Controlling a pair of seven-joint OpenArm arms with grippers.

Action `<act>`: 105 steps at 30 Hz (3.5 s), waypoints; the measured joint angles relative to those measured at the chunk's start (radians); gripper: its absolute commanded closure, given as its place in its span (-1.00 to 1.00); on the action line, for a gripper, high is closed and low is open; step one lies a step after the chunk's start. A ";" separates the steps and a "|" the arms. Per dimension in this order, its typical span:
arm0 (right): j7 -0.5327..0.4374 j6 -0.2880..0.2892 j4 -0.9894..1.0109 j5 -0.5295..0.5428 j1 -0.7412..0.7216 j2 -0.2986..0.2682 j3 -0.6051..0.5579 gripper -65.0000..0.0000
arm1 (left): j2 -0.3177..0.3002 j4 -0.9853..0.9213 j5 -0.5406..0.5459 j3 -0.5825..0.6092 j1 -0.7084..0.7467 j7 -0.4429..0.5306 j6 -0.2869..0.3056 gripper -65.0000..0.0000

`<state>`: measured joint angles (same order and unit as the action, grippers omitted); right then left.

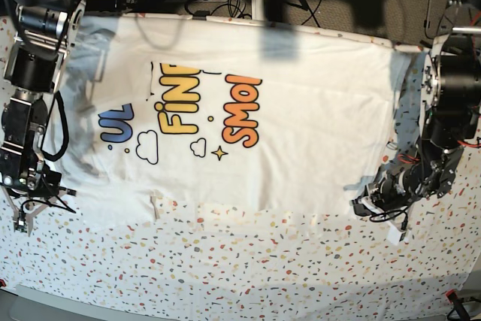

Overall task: Fold the T-shirt properly
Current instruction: 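Move the right gripper to the shirt's side edge beside the print, then grasp the shirt side edges with both grippers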

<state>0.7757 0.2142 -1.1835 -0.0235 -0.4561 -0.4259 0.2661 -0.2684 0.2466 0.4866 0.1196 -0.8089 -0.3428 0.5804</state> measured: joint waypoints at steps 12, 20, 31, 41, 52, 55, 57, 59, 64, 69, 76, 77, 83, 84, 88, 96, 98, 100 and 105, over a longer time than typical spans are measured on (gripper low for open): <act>-0.240 0.053 0.302 0.010 -0.024 -0.001 -0.001 -0.23 | 0.000 0.000 0.001 0.000 0.000 0.002 0.000 1.00; -0.338 0.046 0.438 -0.027 -0.078 -0.003 0.000 -0.23 | 0.000 0.000 0.000 0.000 0.000 0.000 0.000 1.00; -0.280 0.150 0.438 -0.027 -0.081 -0.003 0.000 -0.22 | 0.000 0.000 0.000 0.000 0.000 0.000 0.000 1.00; -0.236 0.180 0.438 0.023 -0.081 -0.004 0.000 0.50 | 0.000 0.000 0.000 0.000 0.000 0.000 0.000 1.00; -0.267 0.247 0.438 0.005 -0.080 -0.018 0.000 0.27 | 0.000 0.000 0.000 0.000 0.000 0.000 0.000 1.00; -0.328 0.316 0.438 -0.008 -0.081 -0.058 -0.003 -0.15 | 0.000 0.000 -0.001 0.000 0.000 0.000 0.000 1.00; -0.370 0.313 0.438 0.002 -0.081 -0.093 -0.003 -0.21 | 0.000 0.000 -0.001 0.000 0.000 0.000 0.000 1.00; -0.399 0.310 0.438 0.034 -0.081 -0.124 -0.002 -0.21 | 0.000 0.000 0.000 0.000 0.000 0.000 0.000 1.00; -0.343 0.308 0.438 0.135 -0.084 -0.153 0.000 -0.21 | 0.000 0.000 0.000 0.000 0.000 0.000 0.000 1.00; -0.311 0.310 0.438 0.114 -0.082 -0.154 0.000 -0.21 | 0.000 0.000 0.000 0.000 0.000 0.000 0.000 1.00; -0.314 0.311 0.562 0.059 -0.089 -0.156 0.000 -0.21 | 0.000 0.000 0.000 0.000 0.000 0.000 0.000 1.00; -0.311 0.311 0.596 0.060 -0.087 -0.154 0.000 -0.21 | 0.000 0.000 0.001 0.000 0.000 -0.001 0.000 1.00; -0.333 0.384 0.647 0.188 -0.087 -0.156 0.001 -0.21 | 0.000 0.000 0.000 0.000 0.000 0.000 0.000 1.00; -0.332 0.395 0.647 0.205 -0.088 -0.155 0.001 -0.21 | 0.000 0.000 0.000 0.000 0.000 0.000 0.000 1.00; -0.324 0.448 0.648 0.240 -0.095 -0.153 0.001 -0.21 | 0.000 0.000 0.000 0.000 0.000 -0.001 0.000 1.00; -0.333 0.445 0.648 0.247 -0.100 -0.151 0.001 -0.21 | 0.000 0.000 0.000 0.000 0.000 -0.001 0.000 1.00; -0.344 0.445 0.648 0.247 -0.100 -0.151 0.001 -0.21 | 0.000 0.000 0.000 0.000 0.000 -0.001 0.000 1.00; -0.349 0.444 0.648 0.247 -0.101 -0.151 0.001 -0.21 | 0.000 0.000 0.000 0.000 0.000 -0.001 0.000 1.00; -0.348 0.433 0.648 0.247 -0.111 -0.153 0.001 0.13 | 0.000 0.000 0.000 0.000 0.000 0.000 0.000 1.00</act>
<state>0.4274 0.6468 -0.5354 0.2237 -0.5667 -0.5789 0.2668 -0.2684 0.2466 0.4862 0.1196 -0.8089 -0.3431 0.5800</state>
